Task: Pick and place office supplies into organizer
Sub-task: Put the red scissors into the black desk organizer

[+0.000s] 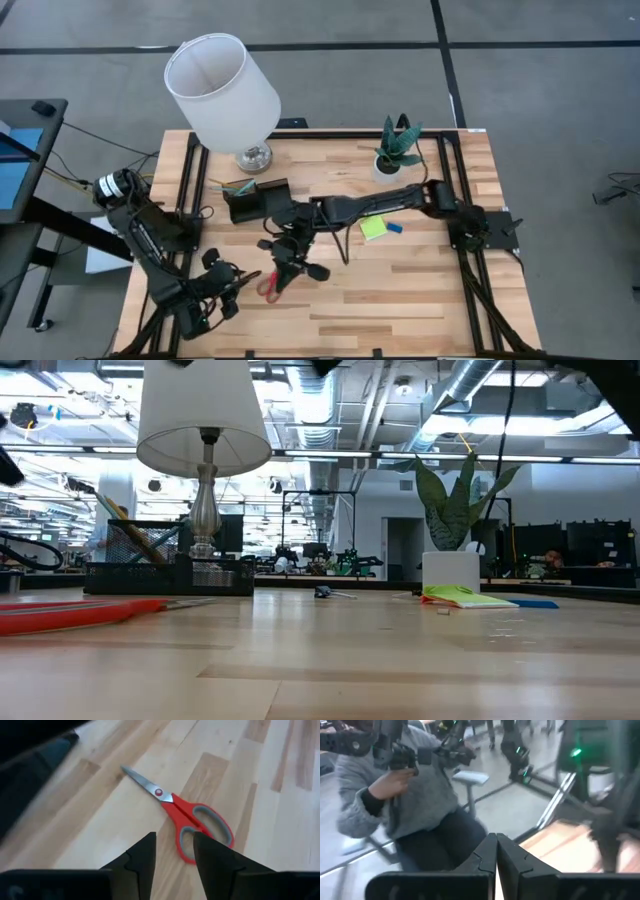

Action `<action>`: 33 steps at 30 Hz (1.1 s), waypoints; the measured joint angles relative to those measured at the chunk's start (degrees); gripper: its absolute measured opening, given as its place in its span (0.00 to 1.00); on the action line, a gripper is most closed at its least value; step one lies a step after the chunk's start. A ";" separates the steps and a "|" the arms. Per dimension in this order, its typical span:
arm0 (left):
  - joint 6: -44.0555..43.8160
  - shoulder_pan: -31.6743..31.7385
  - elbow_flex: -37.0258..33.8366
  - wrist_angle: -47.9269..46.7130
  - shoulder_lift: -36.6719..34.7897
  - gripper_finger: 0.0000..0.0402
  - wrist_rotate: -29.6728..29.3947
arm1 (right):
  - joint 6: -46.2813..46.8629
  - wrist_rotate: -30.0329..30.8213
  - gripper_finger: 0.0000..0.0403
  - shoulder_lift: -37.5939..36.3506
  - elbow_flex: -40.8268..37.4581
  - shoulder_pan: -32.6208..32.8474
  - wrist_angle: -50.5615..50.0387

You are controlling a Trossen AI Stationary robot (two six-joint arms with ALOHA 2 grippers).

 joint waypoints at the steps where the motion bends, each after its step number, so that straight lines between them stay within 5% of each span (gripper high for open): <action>1: -0.64 0.58 -0.87 1.98 0.00 0.32 0.34 | -0.10 0.07 0.01 -1.12 0.01 0.00 -2.08; 12: -1.00 9.59 -5.49 11.33 -0.02 0.31 10.67 | -4.66 7.21 0.01 -10.62 0.02 -0.64 -28.73; 21: 8.64 14.29 -5.46 16.21 -0.02 0.31 11.55 | -10.06 16.65 0.01 -10.56 0.00 -2.38 -55.27; 24: 9.12 15.34 -5.46 16.59 -0.02 0.31 11.77 | -11.61 20.90 0.01 -10.53 -1.48 -2.38 -56.44; 33: 8.85 15.76 -5.46 16.86 -0.02 0.31 12.93 | -11.58 20.85 0.00 -10.49 -5.29 -2.70 -55.22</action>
